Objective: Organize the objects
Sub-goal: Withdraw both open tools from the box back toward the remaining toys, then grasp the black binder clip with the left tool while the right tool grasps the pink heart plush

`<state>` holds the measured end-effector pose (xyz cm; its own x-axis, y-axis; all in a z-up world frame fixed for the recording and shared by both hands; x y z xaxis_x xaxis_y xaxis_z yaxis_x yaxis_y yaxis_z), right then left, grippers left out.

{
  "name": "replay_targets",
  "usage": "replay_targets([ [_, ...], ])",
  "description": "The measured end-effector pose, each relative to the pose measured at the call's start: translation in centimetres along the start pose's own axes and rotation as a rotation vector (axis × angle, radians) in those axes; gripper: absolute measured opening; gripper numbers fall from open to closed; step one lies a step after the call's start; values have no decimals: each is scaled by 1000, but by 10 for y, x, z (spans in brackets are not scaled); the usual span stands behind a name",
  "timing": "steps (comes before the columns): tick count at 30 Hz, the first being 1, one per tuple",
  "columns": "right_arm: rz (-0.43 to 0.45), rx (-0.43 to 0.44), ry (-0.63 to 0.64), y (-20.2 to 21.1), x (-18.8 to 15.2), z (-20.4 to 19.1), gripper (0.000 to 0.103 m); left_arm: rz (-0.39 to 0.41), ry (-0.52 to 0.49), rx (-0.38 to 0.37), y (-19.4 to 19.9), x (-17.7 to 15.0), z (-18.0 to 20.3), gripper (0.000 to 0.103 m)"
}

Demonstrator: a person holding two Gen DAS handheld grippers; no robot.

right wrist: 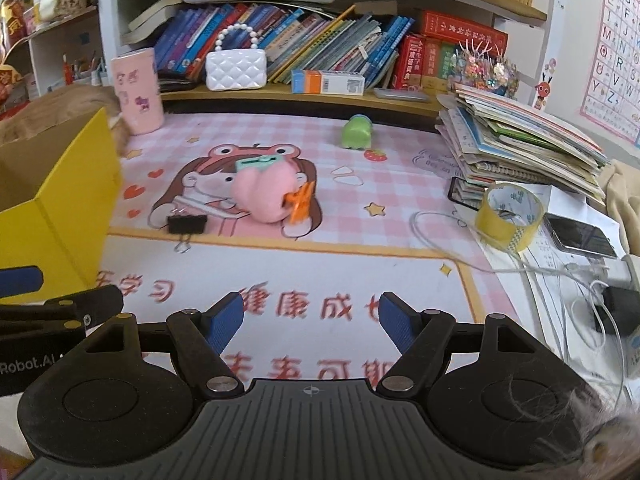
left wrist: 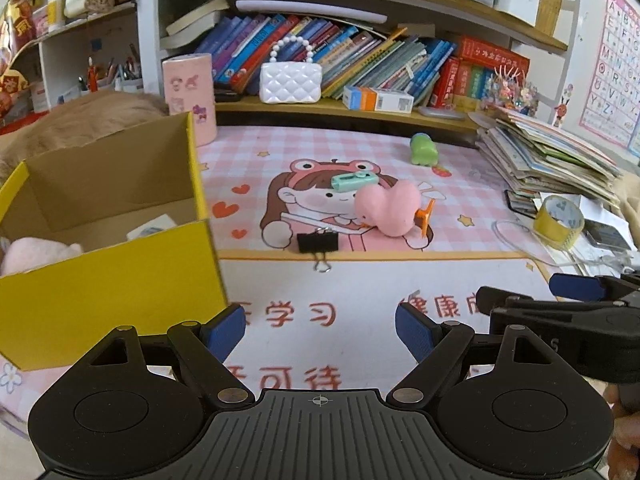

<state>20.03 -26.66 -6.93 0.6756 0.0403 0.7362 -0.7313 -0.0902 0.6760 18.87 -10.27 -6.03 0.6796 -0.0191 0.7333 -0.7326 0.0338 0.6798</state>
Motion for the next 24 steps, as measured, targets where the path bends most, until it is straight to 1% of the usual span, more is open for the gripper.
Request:
replay_targets([
  [3,1,9,-5,-10,9,10,72,-3,8,-3,-6,7,7,84],
  [8,-5,34,2,-25,20,21,72,9,11,31,-16,19,14,82],
  [9,-4,38,3,-27,22,22,72,12,15,36,-19,22,15,79],
  [12,6,61,6,-33,30,26,70,20,22,54,-26,31,17,77],
  [14,19,75,6,-36,35,28,70,28,22,69,-30,36,19,74],
  [16,30,91,2,-39,41,31,70,30,23,86,-35,40,20,66],
  [19,37,107,8,-44,47,35,68,34,29,114,-42,45,18,61],
  [21,35,114,14,-50,50,37,66,35,35,134,-47,47,17,58],
  [23,27,117,18,-56,52,39,66,29,43,149,-53,49,16,57],
  [24,24,117,19,-59,54,40,66,23,46,152,-57,49,16,55],
])
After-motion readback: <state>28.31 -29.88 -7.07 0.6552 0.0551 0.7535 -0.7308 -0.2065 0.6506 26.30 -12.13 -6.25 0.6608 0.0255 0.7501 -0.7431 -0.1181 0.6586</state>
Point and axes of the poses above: each gripper's, at about its wrist camera, not at the fingertips, and y roughly against the way its jaws point, z to its right, x to its top, the point moved 6 cm from there along -y, roughly the way its jaws point, and after that the axes turned 5 degrees about x, right-handed, at the moved point
